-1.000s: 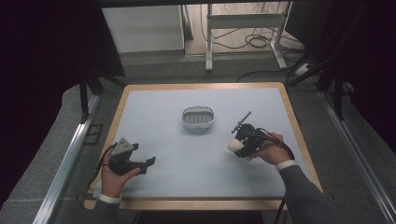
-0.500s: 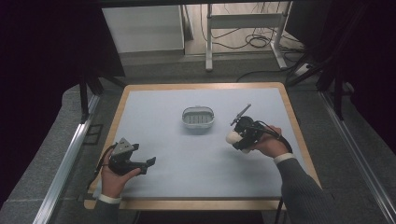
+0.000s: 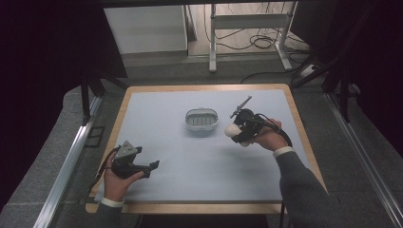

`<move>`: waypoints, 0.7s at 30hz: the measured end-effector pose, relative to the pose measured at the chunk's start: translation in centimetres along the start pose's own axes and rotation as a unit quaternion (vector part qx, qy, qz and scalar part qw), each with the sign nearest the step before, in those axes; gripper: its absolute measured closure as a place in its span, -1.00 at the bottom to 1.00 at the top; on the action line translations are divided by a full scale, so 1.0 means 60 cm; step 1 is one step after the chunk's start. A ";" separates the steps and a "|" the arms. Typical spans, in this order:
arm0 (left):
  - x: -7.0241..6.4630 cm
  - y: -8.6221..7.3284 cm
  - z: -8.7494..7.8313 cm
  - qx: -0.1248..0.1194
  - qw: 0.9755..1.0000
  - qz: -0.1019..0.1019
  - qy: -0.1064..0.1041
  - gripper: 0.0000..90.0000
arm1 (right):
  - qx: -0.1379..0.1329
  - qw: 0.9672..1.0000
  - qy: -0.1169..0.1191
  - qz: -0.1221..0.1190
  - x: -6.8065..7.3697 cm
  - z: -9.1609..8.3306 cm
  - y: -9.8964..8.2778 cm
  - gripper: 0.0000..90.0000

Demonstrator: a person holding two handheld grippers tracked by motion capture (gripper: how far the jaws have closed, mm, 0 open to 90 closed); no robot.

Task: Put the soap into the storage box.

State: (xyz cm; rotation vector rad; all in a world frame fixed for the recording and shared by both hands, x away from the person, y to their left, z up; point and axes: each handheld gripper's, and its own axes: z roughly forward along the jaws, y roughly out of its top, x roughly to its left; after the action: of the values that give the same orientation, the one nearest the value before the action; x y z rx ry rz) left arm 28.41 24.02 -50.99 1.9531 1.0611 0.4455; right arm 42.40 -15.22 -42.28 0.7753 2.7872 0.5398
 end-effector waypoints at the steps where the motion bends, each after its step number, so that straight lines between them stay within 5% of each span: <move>1: 0.000 0.000 0.000 0.000 1.000 0.000 -0.001 -0.80 | 0.000 1.000 0.000 0.000 -0.001 0.000 0.003 0.11; 21: -0.001 0.000 0.003 0.000 1.000 -0.002 -0.004 -0.80 | -0.013 1.000 0.000 0.003 -0.026 0.001 0.029 0.11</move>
State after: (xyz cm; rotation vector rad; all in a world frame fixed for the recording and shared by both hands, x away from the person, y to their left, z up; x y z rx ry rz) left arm 28.48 23.89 -51.11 1.9515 1.0593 0.4358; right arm 44.51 -14.63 -41.52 0.7779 2.7739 0.5758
